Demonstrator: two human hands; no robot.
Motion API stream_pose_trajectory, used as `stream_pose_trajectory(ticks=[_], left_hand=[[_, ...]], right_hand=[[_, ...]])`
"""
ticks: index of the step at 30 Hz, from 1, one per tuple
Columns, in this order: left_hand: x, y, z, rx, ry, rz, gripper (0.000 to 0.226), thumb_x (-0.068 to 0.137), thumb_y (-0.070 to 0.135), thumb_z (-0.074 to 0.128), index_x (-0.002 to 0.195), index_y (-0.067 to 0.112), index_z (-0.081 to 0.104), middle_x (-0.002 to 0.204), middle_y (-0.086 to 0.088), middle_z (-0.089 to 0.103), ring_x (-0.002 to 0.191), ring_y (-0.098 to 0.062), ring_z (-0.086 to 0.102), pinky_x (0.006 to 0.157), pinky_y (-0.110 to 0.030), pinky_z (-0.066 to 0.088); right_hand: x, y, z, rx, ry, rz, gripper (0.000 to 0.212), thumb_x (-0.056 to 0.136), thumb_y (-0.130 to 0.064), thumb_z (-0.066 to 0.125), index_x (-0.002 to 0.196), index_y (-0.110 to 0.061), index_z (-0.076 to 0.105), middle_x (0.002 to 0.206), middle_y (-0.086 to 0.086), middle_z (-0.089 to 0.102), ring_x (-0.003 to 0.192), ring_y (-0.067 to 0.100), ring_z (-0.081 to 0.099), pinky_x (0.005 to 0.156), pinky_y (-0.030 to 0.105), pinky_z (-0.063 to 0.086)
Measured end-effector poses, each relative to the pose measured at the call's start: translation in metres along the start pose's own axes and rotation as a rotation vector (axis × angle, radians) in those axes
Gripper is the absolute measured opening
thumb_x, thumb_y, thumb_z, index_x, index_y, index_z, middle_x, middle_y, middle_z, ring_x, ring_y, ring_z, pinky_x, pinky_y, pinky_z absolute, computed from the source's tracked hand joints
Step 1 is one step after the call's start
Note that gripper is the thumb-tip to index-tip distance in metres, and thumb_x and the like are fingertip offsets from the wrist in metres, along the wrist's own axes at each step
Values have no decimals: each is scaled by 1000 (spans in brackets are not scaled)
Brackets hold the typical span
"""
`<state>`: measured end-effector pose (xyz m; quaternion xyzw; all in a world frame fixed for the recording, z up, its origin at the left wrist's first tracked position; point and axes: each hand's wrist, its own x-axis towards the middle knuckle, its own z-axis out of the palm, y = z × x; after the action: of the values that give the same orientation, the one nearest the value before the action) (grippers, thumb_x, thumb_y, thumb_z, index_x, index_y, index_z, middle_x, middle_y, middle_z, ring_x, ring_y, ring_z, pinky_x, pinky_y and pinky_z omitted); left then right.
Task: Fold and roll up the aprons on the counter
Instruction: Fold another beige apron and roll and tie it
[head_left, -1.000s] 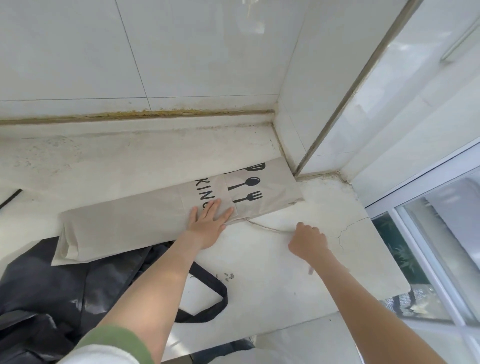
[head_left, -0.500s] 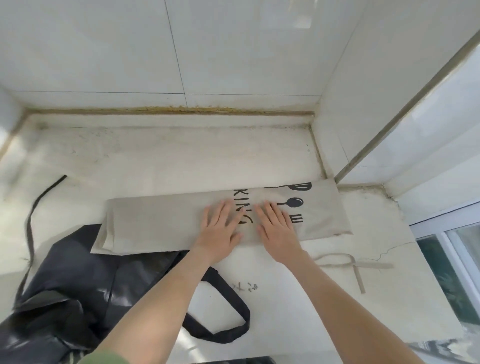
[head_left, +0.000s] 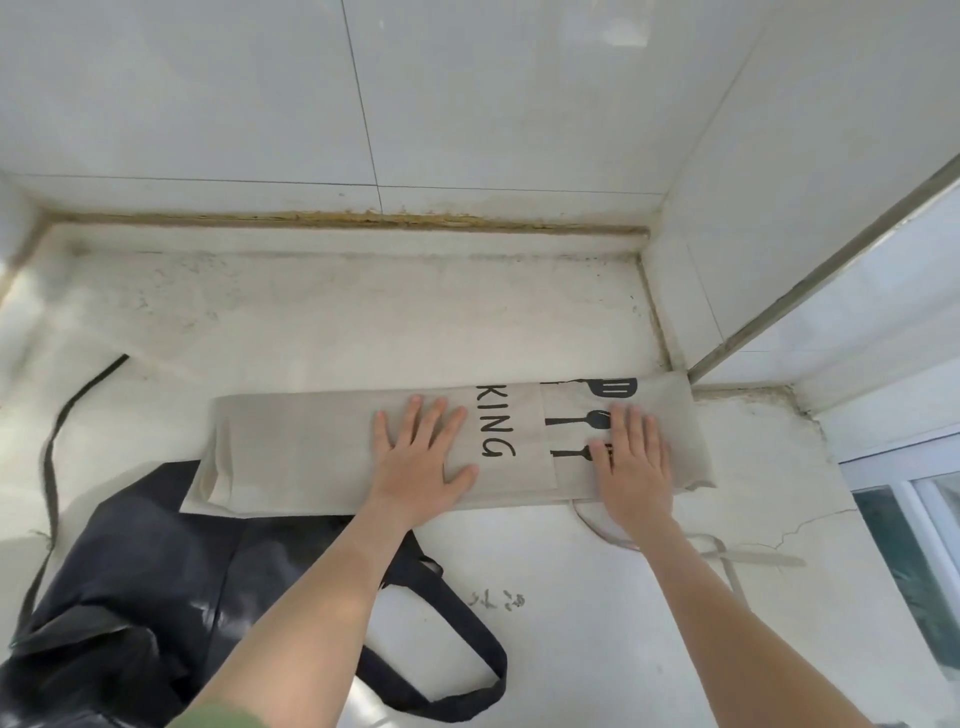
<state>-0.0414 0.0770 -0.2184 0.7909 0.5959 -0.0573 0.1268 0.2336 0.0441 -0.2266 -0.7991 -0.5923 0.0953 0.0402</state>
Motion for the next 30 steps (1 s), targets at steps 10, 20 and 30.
stream_pose_trajectory(ticks=[10,20,30], left_hand=[[29,30,0,-112,237,133,55,89,46,36,118,4,55,122,-19,54,124,-34,42,109,-52,22],[29,35,16,11,124,239,65,93,54,29,150,22,27,153,-9,33,144,-24,25,114,-50,11],[20,28,14,57,69,237,64,93,58,21,151,31,17,156,-9,26,147,-24,16,115,-49,4]], right_hand=[[6,17,-7,61,40,87,65,95,-51,21,147,-14,34,149,11,39,137,32,35,112,45,26],[-7,57,-7,8,14,326,73,95,-53,5,153,-8,4,161,9,5,148,22,2,117,45,-2],[11,38,-37,261,122,430,55,86,-10,41,138,8,36,124,28,47,111,45,44,91,51,38]])
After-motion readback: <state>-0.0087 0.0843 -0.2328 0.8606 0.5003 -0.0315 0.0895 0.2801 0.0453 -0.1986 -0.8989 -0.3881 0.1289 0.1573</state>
